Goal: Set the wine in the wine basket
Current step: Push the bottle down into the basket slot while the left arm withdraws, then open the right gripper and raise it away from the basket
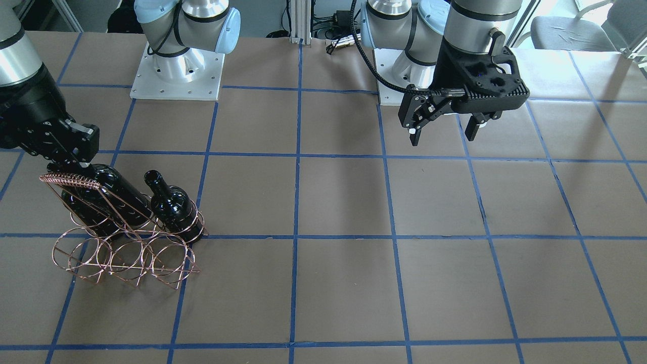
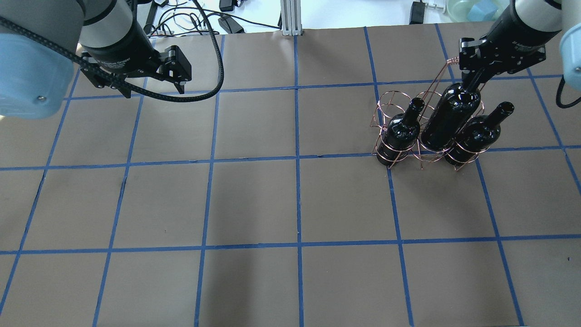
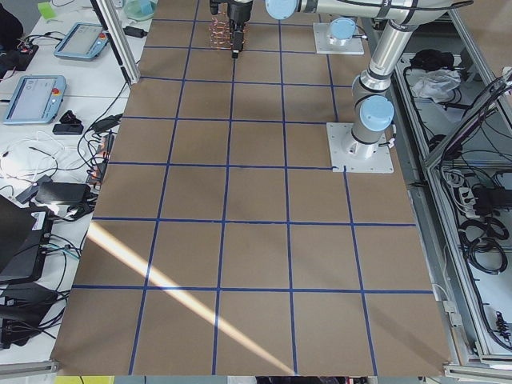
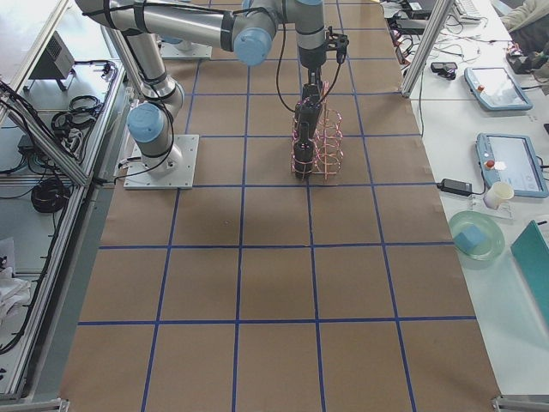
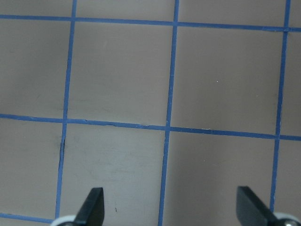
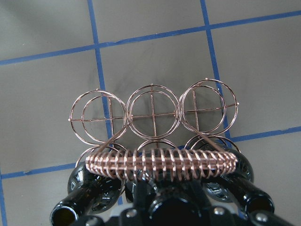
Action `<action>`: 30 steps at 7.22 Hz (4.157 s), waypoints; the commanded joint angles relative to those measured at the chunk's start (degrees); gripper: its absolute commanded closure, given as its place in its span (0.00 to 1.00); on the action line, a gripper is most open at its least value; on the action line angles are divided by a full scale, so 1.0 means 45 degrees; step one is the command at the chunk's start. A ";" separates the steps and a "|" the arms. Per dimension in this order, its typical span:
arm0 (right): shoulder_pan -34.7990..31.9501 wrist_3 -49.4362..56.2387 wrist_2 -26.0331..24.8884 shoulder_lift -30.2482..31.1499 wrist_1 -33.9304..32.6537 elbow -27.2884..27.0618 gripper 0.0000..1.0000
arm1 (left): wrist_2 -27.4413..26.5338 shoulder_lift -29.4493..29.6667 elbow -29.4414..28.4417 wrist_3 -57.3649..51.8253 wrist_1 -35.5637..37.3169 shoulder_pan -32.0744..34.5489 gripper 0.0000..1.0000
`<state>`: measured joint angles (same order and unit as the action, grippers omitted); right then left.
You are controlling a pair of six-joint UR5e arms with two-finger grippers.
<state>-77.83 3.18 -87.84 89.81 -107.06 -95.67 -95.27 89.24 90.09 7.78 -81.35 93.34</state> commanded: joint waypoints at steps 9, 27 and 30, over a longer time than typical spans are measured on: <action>-0.0009 -0.0101 0.0009 -0.0915 -0.1365 -0.1122 1.00 | -0.0019 -0.0066 0.0000 0.0009 -0.0009 0.0000 0.00; -0.2685 -0.0962 -0.0030 0.1487 0.5997 0.2237 0.00 | 0.0019 -0.0027 0.0039 -0.0145 -0.0067 0.0000 0.00; -0.2646 -0.0882 -0.0343 0.1429 0.6058 0.2198 0.00 | 0.1406 -0.0027 0.0040 -0.1388 -0.0497 -0.0136 0.00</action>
<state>-89.82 -0.92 -89.11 96.42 -79.52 -85.77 -90.90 89.08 90.32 5.01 -83.07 93.00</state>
